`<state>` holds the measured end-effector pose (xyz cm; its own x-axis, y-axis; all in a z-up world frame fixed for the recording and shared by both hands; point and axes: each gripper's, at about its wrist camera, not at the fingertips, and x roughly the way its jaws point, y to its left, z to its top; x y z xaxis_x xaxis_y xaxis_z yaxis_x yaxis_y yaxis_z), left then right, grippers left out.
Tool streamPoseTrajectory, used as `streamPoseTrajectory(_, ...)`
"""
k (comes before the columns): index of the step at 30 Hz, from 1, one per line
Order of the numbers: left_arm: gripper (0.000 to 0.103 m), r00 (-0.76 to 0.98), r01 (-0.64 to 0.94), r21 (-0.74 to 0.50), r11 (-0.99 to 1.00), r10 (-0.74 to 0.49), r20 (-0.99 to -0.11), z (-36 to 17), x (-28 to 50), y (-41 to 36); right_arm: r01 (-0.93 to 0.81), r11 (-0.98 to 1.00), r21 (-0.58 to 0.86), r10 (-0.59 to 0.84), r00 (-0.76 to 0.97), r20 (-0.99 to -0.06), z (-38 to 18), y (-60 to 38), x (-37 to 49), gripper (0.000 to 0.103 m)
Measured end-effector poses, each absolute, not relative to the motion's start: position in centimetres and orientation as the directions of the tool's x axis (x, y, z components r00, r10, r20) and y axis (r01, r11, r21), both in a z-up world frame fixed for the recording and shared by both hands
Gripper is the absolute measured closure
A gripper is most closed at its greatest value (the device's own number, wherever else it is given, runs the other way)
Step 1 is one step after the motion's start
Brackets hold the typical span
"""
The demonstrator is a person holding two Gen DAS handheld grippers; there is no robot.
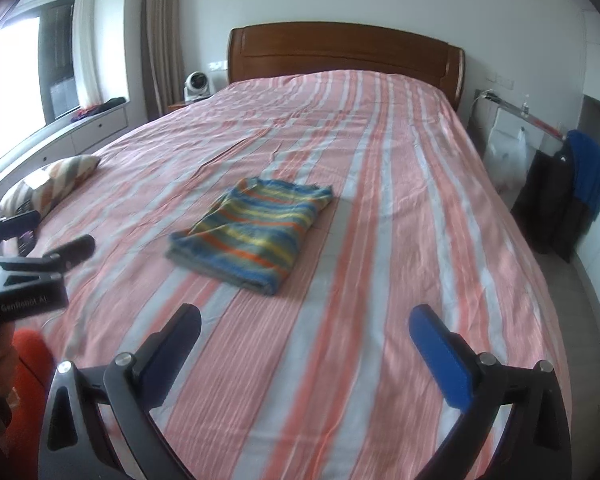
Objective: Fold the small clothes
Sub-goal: 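Open the left tool, set the sweater down and withdraw both tools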
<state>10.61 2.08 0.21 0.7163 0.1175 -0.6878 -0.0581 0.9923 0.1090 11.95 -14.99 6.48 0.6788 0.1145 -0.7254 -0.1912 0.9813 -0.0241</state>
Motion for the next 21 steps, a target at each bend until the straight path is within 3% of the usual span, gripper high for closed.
streamPoseTrajectory(21,0.0,0.688,-0.049,0.034,0.998,0.059,-0.724,1.8,5.8,2.2,-0.249,0.968,-0.031,0.151,0.676,-0.721,10.6,-13.9,4.8,0.001)
